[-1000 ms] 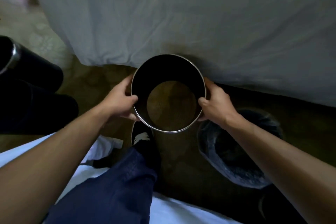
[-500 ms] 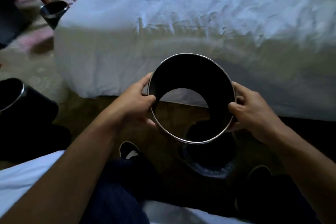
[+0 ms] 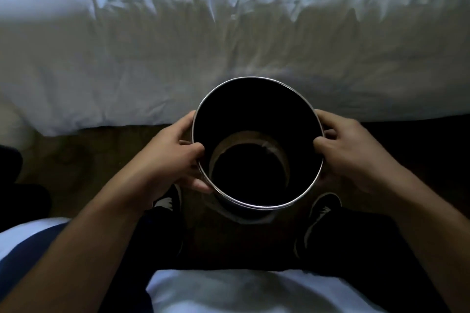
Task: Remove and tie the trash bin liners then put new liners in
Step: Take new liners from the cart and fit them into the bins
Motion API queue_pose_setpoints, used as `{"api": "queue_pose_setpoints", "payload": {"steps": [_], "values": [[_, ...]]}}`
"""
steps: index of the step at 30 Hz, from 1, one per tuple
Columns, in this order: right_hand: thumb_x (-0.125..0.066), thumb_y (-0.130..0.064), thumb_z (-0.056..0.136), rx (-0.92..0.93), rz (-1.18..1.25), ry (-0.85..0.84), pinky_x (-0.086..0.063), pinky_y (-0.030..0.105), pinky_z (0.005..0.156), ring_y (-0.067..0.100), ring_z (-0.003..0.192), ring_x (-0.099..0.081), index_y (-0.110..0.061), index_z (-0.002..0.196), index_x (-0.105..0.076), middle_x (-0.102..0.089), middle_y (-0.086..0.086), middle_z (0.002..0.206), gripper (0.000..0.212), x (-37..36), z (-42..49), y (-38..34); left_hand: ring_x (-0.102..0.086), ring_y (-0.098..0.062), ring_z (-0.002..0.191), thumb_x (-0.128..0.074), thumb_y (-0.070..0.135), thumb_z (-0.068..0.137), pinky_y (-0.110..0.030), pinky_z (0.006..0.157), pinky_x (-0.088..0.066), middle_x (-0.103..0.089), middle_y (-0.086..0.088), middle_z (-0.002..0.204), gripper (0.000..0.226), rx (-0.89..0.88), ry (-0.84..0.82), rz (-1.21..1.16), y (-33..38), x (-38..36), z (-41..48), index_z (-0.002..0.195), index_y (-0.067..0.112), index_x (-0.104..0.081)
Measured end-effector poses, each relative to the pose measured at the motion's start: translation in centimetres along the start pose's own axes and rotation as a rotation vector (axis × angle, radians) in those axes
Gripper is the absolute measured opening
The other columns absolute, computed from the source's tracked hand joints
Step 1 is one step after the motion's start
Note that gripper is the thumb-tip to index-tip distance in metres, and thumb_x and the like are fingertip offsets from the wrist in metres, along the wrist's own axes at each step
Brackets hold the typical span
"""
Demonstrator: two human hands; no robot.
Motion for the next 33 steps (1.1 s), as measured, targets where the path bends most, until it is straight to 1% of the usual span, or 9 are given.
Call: {"api": "queue_pose_setpoints", "payload": {"steps": [3, 7, 10, 12, 16, 21, 25, 29, 33], "values": [[-0.044, 0.007, 0.086, -0.008, -0.006, -0.011, -0.061, 0.052, 0.055, 0.034, 0.071, -0.073, -0.038, 0.113, -0.069, -0.072, 0.011, 0.095, 0.058, -0.2, 0.7, 0.7, -0.073, -0.032, 0.078, -0.046, -0.005, 0.098, -0.05, 0.064, -0.062, -0.073, -0.019, 0.099, 0.069, 0.017, 0.013, 0.002, -0.4, 0.1, 0.6, 0.132, 0.054, -0.053], [-0.046, 0.006, 0.087, -0.01, -0.043, -0.026, -0.061, 0.041, 0.053, 0.028, 0.075, -0.074, -0.038, 0.116, -0.068, -0.073, 0.007, 0.096, 0.057, -0.7, 1.3, 1.6, -0.073, -0.025, 0.072, -0.047, -0.005, 0.098, -0.051, 0.064, -0.062, -0.075, -0.009, 0.09, 0.067, 0.028, 0.001, 0.001, -1.1, 0.0, 1.5, 0.136, 0.05, -0.051], [-0.047, 0.005, 0.088, -0.024, -0.064, -0.021, -0.06, 0.036, 0.053, 0.025, 0.074, -0.075, -0.038, 0.119, -0.066, -0.073, 0.006, 0.099, 0.057, -1.0, 1.7, 2.2, -0.072, -0.02, 0.066, -0.047, -0.006, 0.098, -0.045, 0.06, -0.061, -0.075, -0.005, 0.083, 0.068, 0.046, -0.006, -0.006, -1.7, -0.2, 1.9, 0.137, 0.049, -0.05], [-0.046, 0.006, 0.087, -0.035, -0.071, -0.021, -0.06, 0.037, 0.054, 0.025, 0.074, -0.075, -0.037, 0.119, -0.067, -0.073, 0.006, 0.099, 0.057, -1.2, 1.8, 2.6, -0.073, -0.023, 0.069, -0.046, -0.006, 0.098, -0.044, 0.059, -0.062, -0.075, -0.008, 0.087, 0.068, 0.044, -0.016, 0.004, -2.0, -0.3, 2.1, 0.134, 0.051, -0.052], [-0.045, 0.005, 0.087, -0.077, -0.046, -0.03, -0.062, 0.047, 0.055, 0.033, 0.077, -0.074, -0.04, 0.116, -0.067, -0.072, 0.009, 0.1, 0.058, -1.5, 1.9, 3.4, -0.075, -0.032, 0.082, -0.049, -0.005, 0.098, -0.044, 0.062, -0.061, -0.073, -0.016, 0.102, 0.073, 0.071, -0.027, -0.01, -2.9, -0.3, 2.3, 0.141, 0.054, -0.044], [-0.046, 0.006, 0.088, -0.095, -0.05, -0.043, -0.062, 0.046, 0.054, 0.03, 0.075, -0.074, -0.039, 0.118, -0.066, -0.071, 0.006, 0.101, 0.058, -1.9, 1.9, 4.1, -0.076, -0.028, 0.078, -0.049, -0.005, 0.099, -0.045, 0.063, -0.062, -0.075, -0.009, 0.095, 0.069, 0.07, -0.055, -0.007, -3.4, -0.7, 2.4, 0.126, 0.058, -0.054], [-0.049, 0.006, 0.092, -0.135, -0.032, -0.052, -0.063, 0.046, 0.056, 0.03, 0.082, -0.074, -0.043, 0.13, -0.06, -0.069, 0.002, 0.109, 0.063, -2.4, 1.8, 5.2, -0.076, -0.026, 0.078, -0.048, -0.004, 0.099, -0.046, 0.063, -0.063, -0.073, -0.01, 0.102, 0.069, 0.083, -0.048, -0.016, -3.8, -1.4, 2.2, 0.115, 0.063, -0.053], [-0.049, 0.005, 0.093, -0.153, -0.055, -0.031, -0.063, 0.044, 0.057, 0.025, 0.08, -0.075, -0.046, 0.135, -0.056, -0.067, -0.004, 0.107, 0.066, -3.0, 1.8, 5.9, -0.076, -0.03, 0.081, -0.048, -0.006, 0.098, -0.055, 0.067, -0.062, -0.071, -0.011, 0.109, 0.073, 0.095, -0.005, -0.019, -4.8, -1.9, 2.3, 0.134, 0.058, -0.043], [-0.051, 0.005, 0.095, -0.165, -0.064, -0.034, -0.064, 0.042, 0.059, 0.022, 0.077, -0.076, -0.047, 0.142, -0.051, -0.067, -0.004, 0.108, 0.071, -3.5, 1.6, 7.1, -0.076, -0.028, 0.083, -0.052, -0.002, 0.099, -0.054, 0.069, -0.062, -0.065, -0.008, 0.122, 0.077, 0.132, -0.007, -0.046, -6.8, -2.3, 2.8, 0.146, 0.056, -0.034]]}}
Point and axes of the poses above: each hand's wrist, its own z-axis towards the middle knuckle, its own x-axis out of the back of the hand, y = z × x, the point moved 6 cm from there along z, towards the middle knuckle
